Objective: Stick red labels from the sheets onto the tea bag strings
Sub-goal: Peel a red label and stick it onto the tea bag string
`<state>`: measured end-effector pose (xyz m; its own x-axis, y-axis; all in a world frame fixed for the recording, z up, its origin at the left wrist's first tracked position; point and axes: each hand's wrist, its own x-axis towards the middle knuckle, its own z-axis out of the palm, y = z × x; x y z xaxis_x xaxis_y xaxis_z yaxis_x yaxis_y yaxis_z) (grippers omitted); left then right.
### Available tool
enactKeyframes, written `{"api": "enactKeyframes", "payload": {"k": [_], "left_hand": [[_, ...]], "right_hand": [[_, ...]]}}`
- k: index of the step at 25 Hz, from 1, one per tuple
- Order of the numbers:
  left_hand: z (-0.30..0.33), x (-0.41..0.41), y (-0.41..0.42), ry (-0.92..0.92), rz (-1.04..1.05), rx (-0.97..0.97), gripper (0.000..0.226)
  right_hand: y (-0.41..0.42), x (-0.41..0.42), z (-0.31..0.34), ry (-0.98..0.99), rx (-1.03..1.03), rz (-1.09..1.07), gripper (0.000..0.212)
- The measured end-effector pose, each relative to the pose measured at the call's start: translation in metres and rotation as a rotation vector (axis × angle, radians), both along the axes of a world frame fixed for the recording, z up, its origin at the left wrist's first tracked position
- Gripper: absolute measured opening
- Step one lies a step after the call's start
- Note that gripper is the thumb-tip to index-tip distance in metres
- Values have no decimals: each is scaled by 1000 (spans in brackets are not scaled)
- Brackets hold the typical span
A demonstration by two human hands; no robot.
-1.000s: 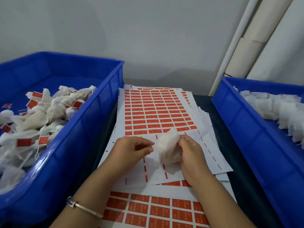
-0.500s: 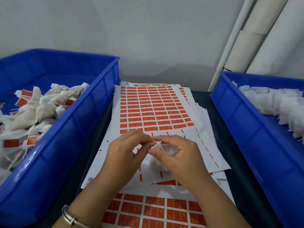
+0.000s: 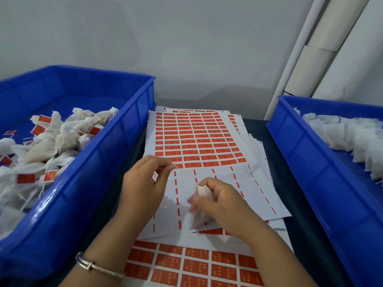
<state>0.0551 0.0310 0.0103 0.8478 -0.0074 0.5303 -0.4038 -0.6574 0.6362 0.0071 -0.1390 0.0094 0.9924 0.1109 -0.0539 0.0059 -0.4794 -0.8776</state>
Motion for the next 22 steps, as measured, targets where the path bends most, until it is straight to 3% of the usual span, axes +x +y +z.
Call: {"api": "enactKeyframes", "payload": {"k": [3, 6, 7, 10, 12, 14, 17, 19, 22], "left_hand": [[-7, 1, -1, 42, 47, -52, 9], [-9, 6, 1, 90, 93, -112, 10], [-10, 8, 1, 150, 94, -124, 10], [-14, 9, -3, 385, -29, -63, 7], [-14, 5, -4, 442, -170, 45, 12], [-12, -1, -5, 462, -308, 159, 11], [-9, -8, -8, 407, -460, 250, 12], [-6, -12, -8, 330, -494, 198, 19], [-4, -14, -9, 225, -505, 101, 25]], "right_hand": [[-8, -3, 6, 143, -46, 120, 16], [-12, -3, 13, 209, 87, 138, 17], [-12, -1, 13, 217, 219, 119, 21], [-16, 6, 9, 262, 906, -26, 24], [-20, 10, 5, 215, 1040, -156, 27], [-22, 12, -2, 144, 905, -211, 33], [-16, 11, -6, 49, 419, -207, 31], [-11, 10, -7, 4, 173, -158, 29], [-5, 7, -9, 17, 20, -73, 23]]}}
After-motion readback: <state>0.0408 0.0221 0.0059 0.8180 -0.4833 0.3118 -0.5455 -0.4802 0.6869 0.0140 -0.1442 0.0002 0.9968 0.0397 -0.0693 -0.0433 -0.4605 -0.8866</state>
